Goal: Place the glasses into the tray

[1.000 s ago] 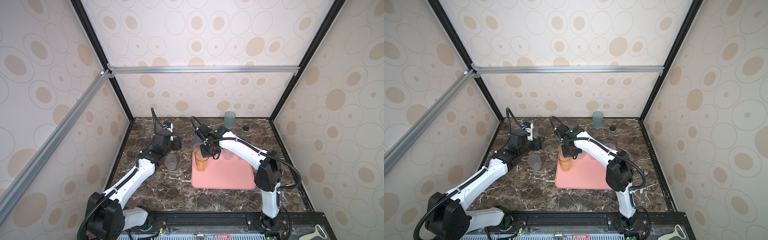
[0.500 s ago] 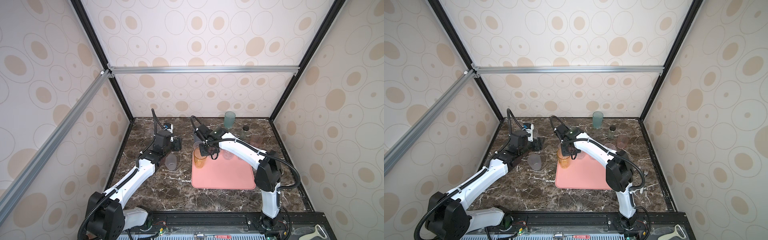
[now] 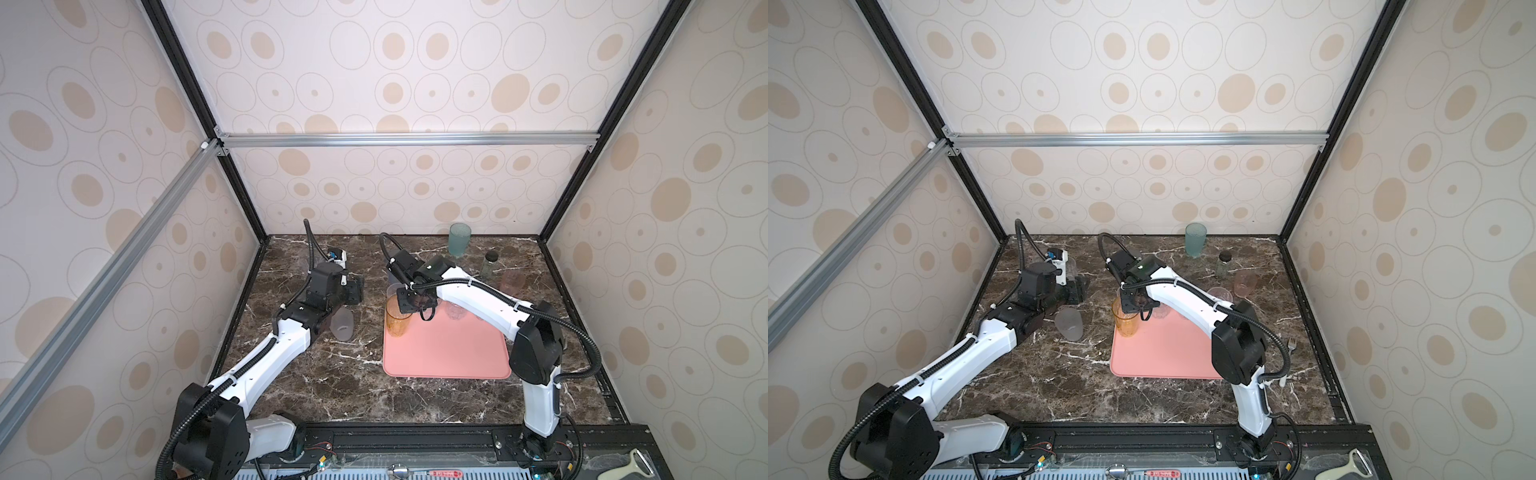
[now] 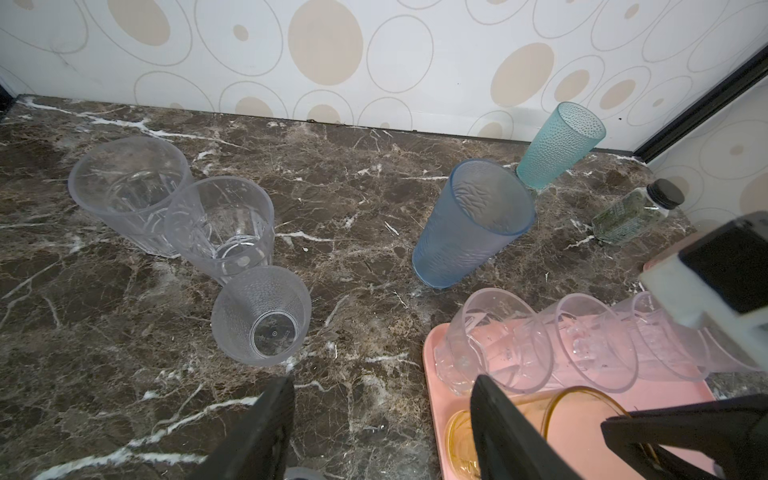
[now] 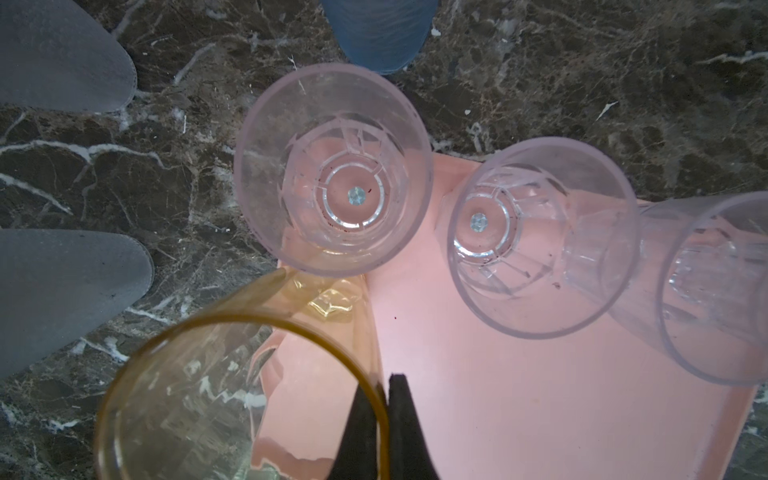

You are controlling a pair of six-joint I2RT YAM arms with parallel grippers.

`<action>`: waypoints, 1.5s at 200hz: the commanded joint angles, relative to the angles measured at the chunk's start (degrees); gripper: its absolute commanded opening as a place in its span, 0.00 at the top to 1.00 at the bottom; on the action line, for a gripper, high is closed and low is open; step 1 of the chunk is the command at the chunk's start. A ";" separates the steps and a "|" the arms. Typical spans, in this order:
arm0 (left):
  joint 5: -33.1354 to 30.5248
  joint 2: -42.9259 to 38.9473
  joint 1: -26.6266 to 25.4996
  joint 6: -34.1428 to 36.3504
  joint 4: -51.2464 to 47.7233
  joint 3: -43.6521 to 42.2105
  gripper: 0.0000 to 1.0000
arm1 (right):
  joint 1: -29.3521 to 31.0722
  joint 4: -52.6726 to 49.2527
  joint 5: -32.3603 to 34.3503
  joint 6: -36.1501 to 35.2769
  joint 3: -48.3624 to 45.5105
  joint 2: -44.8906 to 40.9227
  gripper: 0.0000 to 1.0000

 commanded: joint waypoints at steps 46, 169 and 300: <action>0.31 -1.83 0.28 -0.67 1.24 -0.40 0.33 | 0.75 -2.39 1.91 0.97 -1.30 -1.19 0.94; 0.49 -2.00 0.35 -0.97 1.49 -0.79 0.33 | 1.20 -3.28 2.07 0.88 -0.59 -2.30 0.74; 12.87 14.55 0.99 4.60 -4.41 18.74 0.35 | -5.49 -2.09 4.81 2.26 -0.38 -12.56 0.64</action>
